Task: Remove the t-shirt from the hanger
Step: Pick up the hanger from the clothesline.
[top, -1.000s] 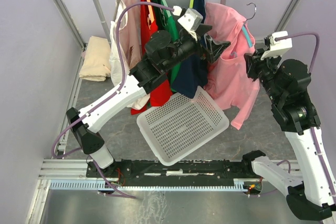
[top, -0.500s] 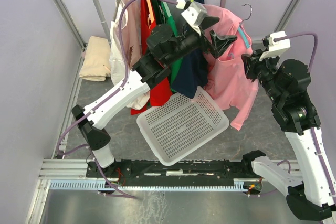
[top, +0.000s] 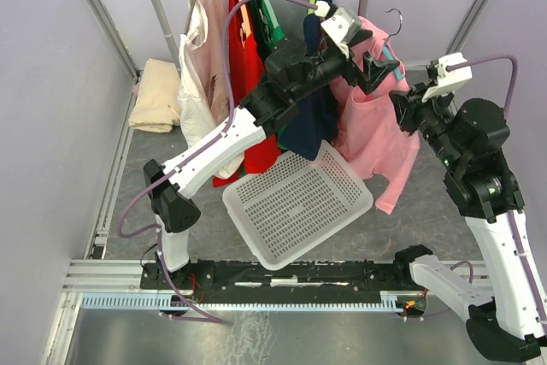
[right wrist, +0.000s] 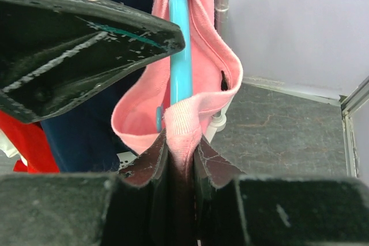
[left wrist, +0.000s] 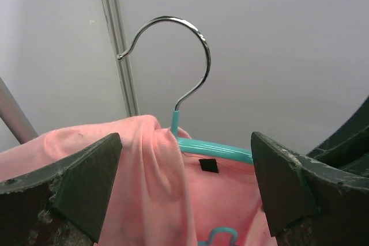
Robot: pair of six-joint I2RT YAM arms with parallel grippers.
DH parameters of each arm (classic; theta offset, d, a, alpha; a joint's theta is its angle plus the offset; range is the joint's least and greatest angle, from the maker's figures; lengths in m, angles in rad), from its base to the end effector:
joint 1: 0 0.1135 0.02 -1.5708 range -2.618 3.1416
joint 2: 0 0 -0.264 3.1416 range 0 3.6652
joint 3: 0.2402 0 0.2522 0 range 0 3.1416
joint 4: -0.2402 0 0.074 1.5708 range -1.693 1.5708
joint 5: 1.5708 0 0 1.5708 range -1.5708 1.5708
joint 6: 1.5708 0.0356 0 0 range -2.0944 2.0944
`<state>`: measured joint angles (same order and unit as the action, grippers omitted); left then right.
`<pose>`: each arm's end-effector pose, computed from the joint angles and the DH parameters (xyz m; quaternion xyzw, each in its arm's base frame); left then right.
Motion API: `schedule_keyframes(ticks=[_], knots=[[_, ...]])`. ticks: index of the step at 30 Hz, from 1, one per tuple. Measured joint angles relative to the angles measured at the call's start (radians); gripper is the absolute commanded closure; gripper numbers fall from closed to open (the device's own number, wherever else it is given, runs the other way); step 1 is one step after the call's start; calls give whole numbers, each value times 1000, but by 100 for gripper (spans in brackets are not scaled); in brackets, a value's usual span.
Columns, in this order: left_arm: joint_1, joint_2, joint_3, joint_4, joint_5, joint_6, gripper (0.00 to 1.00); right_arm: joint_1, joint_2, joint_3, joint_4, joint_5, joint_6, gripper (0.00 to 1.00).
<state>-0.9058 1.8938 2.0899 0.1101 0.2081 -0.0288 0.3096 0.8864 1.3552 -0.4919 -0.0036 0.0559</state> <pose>0.2633 -0.3477 0.5032 0.3254 0.4966 -0.4162 0.6886 0.1467 0.0471 0.4797 -0.0917 0.7093 0.1283 0.6870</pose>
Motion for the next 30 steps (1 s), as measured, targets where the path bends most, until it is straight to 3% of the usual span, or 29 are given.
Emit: schedule_keyframes(ticks=[7,11,16,23,29,30], knots=[[0,11,8,26,-27,32,3,-3,-17,-12,3,-50,0,99],[0,11,8,35,-42,45,11,-4,-17,-12,5,-87,0,99],[0,11,8,37,-50,57,37,-4,-17,-18,7,-118,0,99],[0,11,7,37,-54,63,65,-4,-17,-23,11,-143,0,99],[-1,10,3,34,-55,97,96,-4,-14,-23,14,-144,0,98],[-1,10,3,32,-54,108,97,-4,-12,-23,14,-143,0,97]])
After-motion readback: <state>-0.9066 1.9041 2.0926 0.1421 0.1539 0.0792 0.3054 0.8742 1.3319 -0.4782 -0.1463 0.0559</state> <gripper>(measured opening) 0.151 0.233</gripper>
